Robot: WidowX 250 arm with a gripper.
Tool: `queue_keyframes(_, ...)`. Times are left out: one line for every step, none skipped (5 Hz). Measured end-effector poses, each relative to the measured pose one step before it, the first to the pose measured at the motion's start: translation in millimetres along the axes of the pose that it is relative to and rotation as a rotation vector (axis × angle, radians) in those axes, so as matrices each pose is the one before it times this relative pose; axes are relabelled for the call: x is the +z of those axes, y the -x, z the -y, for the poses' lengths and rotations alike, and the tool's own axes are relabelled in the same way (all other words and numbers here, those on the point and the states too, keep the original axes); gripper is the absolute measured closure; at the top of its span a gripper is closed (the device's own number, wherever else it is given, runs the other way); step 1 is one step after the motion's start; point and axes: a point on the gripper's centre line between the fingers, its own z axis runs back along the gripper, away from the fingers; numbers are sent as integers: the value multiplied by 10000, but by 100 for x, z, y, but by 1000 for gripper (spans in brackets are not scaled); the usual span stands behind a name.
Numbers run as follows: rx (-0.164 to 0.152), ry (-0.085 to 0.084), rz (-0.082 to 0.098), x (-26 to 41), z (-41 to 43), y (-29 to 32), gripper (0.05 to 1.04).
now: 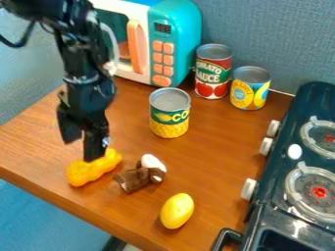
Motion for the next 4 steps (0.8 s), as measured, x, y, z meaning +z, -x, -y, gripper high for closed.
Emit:
queue_keyframes(-7,249,494,2073,-37,-123,81)
queue_keyframes(-42,64,542,2147,-247,-1790,82)
queue_keyframes(-410,-110,-564,-557,1511,-3380,82)
queue_keyframes(-498,-266,-449,-222,1018,-2044,82)
